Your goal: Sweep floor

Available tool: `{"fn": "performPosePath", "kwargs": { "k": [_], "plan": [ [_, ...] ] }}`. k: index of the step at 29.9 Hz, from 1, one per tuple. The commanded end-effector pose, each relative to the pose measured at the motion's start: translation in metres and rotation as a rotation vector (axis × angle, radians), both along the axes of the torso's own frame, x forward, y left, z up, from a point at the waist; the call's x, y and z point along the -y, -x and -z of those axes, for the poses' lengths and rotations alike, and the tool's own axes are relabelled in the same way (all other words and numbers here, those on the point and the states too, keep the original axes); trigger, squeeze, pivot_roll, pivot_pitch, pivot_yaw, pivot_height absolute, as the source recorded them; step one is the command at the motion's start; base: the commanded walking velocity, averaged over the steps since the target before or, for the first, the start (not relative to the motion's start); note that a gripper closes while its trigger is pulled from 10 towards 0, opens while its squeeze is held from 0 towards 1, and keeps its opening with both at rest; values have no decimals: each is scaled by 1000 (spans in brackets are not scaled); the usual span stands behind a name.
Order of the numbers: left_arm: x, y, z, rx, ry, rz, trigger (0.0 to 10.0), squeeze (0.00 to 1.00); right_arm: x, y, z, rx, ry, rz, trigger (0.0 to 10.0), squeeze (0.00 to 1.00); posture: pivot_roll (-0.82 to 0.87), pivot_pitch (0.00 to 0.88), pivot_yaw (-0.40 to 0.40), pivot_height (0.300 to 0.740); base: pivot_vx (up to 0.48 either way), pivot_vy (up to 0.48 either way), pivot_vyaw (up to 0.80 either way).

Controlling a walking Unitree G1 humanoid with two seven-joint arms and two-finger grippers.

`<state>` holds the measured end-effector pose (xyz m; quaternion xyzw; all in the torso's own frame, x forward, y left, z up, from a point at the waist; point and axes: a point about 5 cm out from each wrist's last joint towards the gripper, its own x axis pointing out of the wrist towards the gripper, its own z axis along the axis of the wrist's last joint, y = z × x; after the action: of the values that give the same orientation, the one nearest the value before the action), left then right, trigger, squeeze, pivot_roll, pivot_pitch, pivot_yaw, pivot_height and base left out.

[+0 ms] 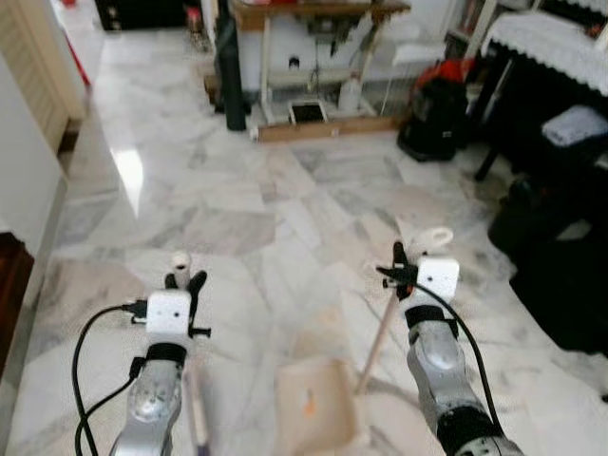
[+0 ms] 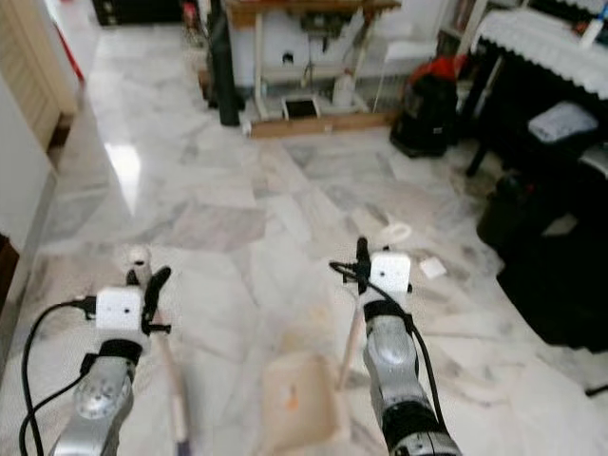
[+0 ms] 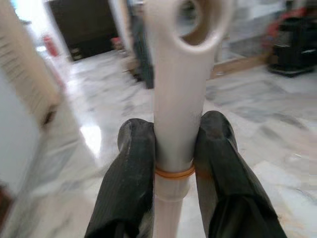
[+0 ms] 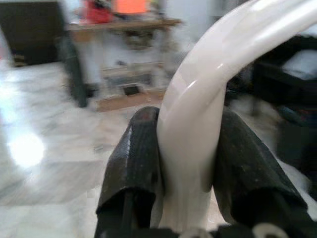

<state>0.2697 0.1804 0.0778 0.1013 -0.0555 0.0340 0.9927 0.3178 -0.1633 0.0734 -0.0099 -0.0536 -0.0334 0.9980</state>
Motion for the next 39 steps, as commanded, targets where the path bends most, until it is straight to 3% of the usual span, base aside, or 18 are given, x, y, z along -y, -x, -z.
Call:
{"fn": "performPosePath", "kwargs": {
  "k": [1,39],
  "plan": [
    [5,-3,-9,43,-11,25,10000,0,4,-5,-12,48,12,8,10000,0,101,19,-24,740,296,0,-450],
    [4,-2,-9,39,-13,18,10000,0,0,-4,-12,51,38,-18,10000,0,96,37,-26,740,296,0,0]
  ]
}}
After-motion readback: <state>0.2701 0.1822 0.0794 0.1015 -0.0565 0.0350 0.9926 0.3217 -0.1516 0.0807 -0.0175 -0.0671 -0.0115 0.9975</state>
